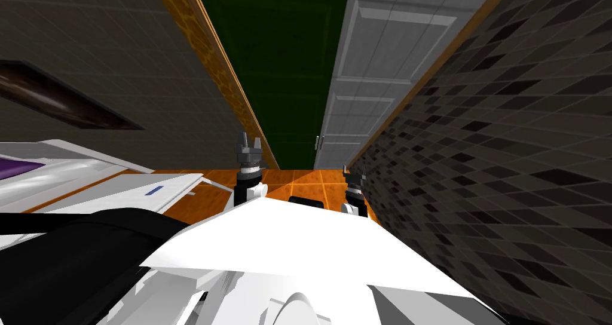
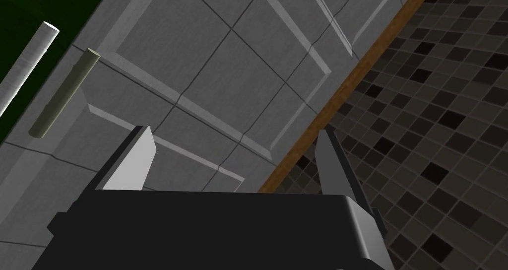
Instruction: Pull the door open
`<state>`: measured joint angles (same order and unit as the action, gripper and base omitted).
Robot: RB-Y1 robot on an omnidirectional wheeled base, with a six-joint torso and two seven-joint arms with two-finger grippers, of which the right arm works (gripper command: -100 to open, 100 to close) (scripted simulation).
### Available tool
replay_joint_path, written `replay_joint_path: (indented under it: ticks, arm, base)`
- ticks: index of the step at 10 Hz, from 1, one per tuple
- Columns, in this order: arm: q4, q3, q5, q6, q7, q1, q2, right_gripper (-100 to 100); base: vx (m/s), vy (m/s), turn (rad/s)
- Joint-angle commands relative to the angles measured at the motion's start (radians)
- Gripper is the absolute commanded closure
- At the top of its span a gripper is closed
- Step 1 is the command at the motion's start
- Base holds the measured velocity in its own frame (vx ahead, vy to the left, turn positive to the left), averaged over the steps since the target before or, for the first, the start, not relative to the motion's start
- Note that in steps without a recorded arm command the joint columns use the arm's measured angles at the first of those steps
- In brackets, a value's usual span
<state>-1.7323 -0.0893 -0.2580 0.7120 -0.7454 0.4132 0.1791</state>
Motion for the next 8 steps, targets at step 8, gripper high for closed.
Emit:
replay_joint_path:
  ticks: [8]
  arm:
    - [0.208,-0.051,-0.076,0.036,-0.212,-0.042,0.047,-100]
  base:
    - [0.108,0.011,0.099]
